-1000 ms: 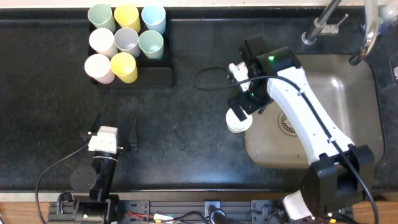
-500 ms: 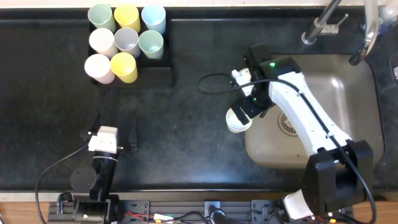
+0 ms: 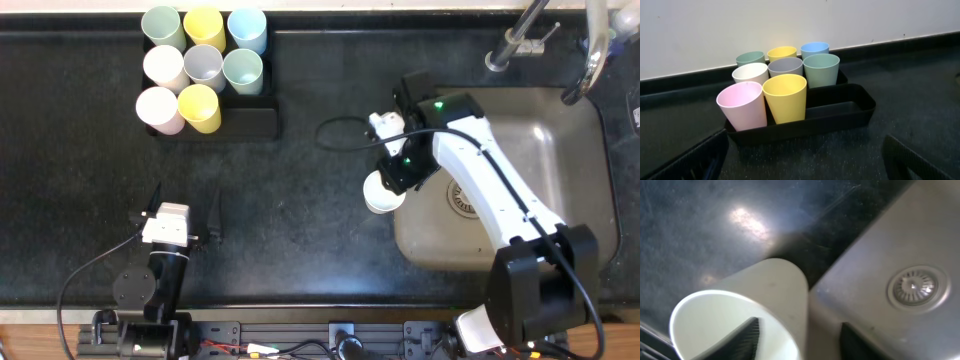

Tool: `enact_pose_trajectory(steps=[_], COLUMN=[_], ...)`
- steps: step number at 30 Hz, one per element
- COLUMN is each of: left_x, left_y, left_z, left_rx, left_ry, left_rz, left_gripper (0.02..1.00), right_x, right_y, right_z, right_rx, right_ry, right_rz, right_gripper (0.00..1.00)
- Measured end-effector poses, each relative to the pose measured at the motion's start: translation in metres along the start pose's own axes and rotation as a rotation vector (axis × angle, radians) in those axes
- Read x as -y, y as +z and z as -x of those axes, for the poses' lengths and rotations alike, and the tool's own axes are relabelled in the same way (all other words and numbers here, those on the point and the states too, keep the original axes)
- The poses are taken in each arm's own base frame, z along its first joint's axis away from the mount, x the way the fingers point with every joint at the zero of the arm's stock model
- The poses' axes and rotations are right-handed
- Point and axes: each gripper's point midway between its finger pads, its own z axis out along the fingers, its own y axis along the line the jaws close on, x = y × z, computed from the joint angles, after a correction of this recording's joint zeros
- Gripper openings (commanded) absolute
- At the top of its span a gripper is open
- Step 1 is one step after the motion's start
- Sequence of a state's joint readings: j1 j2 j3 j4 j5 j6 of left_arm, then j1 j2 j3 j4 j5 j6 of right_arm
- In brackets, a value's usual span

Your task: Store Cups

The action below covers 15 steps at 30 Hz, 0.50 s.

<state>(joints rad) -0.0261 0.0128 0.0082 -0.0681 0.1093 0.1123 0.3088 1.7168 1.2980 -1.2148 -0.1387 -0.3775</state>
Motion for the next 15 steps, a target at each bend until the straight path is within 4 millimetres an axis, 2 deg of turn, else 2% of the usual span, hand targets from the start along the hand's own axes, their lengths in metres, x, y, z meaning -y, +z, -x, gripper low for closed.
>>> enact_pose_trajectory(steps=[4,10,13,15], left_x=[0.000,0.000,0.000,0.000], left_y=[0.000,0.000,0.000,0.000], left_z=[0.000,0.000,0.000,0.000], left_rx=[0.000,0.000,0.000,0.000], left_ry=[0.000,0.000,0.000,0.000], left_rz=[0.000,0.000,0.000,0.000], left_gripper=[0.998,0.998,1.000,0.998], right_x=[-0.009,-0.009,-0.009,-0.007], right_y=[0.011,0.009,-0.007,-0.032], right_z=[-0.005,-0.009,-0.012,0.005], right_rx=[-0.025,-0.048,-0.087,-0.045], right_ry=[0.000,0.004,0.009,0.004], right_rz=[0.037,0.027,-0.009,-0.055], right_gripper=[0.047,0.045,0.042,0.042])
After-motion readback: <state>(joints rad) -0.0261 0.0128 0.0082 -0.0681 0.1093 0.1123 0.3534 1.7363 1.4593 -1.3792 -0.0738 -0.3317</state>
